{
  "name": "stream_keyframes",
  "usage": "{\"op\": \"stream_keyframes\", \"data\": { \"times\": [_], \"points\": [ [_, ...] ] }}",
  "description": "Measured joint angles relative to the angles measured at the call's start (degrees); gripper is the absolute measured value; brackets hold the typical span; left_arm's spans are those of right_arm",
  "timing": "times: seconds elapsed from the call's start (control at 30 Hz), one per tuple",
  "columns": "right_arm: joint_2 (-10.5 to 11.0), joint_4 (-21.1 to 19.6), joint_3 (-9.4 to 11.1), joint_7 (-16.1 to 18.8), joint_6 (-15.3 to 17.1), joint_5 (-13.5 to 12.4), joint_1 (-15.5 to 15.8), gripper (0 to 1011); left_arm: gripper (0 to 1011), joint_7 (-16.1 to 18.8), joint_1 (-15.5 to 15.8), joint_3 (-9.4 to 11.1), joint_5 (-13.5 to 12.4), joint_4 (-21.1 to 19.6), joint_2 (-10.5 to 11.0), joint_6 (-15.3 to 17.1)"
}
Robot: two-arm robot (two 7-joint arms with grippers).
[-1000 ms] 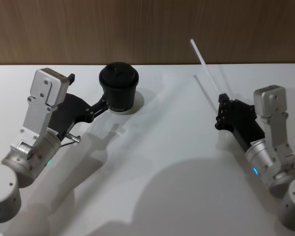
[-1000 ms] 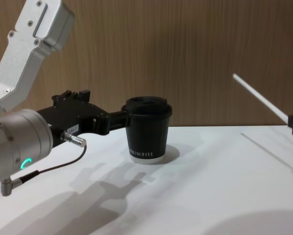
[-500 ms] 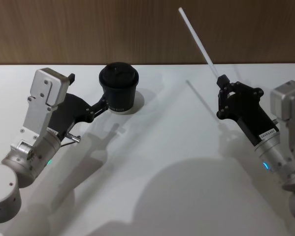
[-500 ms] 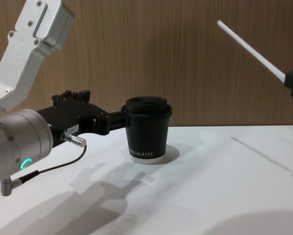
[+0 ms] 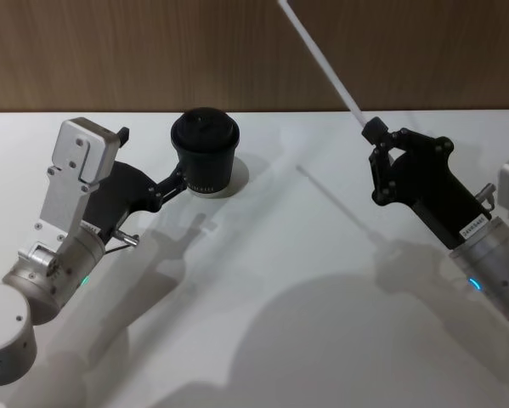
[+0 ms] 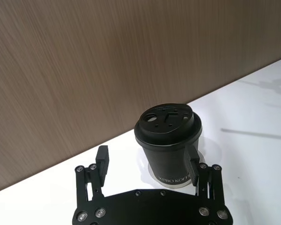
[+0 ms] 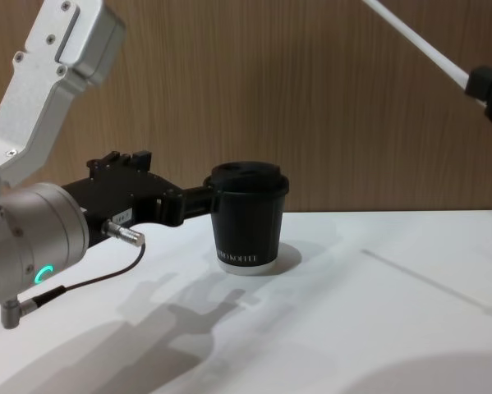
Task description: Pick up the straw with one hand, pass it to the other hand, and insert it into the cup.
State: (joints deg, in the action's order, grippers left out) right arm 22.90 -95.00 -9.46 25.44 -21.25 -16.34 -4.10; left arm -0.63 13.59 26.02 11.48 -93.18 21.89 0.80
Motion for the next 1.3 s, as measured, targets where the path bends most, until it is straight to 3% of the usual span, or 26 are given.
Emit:
{"op": "stream_keyframes", "data": {
  "times": [0.33, 0.77, 1.07, 1.3],
  "points": [
    [3.11, 0.49, -1.27, 8.73, -2.82, -6.39, -1.51, 0, 1003, 0.0, 0.0, 0.0, 0.0, 0.0, 0.0, 0.0],
    [6.91, 2.43, -3.76, 20.71, -4.14, -14.92, -4.9, 0, 1003, 0.0, 0.0, 0.0, 0.0, 0.0, 0.0, 0.0],
    [8.53, 3.16, -4.95, 25.84, -4.23, -18.52, -6.49, 0, 1003, -0.9, 0.0, -0.03, 0.07, -0.17, 0.3, -0.08],
    [9.1, 3.41, -5.37, 27.63, -4.26, -19.72, -7.09, 0, 1003, -4.1, 0.05, -0.2, 1.33, -0.95, 1.36, -0.85]
  ]
}}
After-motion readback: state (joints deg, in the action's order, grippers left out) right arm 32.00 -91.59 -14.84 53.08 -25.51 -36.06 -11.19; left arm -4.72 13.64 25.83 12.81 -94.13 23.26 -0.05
